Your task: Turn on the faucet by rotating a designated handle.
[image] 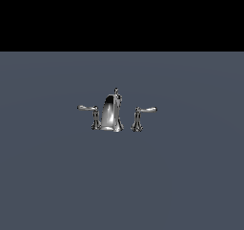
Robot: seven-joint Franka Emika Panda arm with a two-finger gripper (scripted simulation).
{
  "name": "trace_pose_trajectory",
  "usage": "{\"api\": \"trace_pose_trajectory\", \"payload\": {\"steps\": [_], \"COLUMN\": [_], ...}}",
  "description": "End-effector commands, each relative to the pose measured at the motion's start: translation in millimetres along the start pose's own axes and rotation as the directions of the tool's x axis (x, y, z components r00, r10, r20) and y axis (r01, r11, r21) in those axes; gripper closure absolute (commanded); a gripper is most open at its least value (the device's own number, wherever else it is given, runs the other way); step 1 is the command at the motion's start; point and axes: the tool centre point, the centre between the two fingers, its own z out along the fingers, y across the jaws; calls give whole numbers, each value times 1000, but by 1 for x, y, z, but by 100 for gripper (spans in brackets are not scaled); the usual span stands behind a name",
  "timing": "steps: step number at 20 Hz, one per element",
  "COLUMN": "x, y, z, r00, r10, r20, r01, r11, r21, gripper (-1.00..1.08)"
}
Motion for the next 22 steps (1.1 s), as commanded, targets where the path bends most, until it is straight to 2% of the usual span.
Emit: {"api": "trace_pose_trajectory", "payload": {"steps": [1, 11, 17, 22], "x": [0, 3, 9, 19], "y": [0, -11, -27, -46], "z": [0, 12, 32, 55], "r00": [1000, 999, 991, 974], "r10": [0, 52, 133, 228], "r20": [0, 1, 2, 3], "r01": [0, -52, -133, -228], "r11": [1000, 999, 991, 974], "r21": [0, 0, 0, 0], "gripper": [108, 108, 108, 108]}}
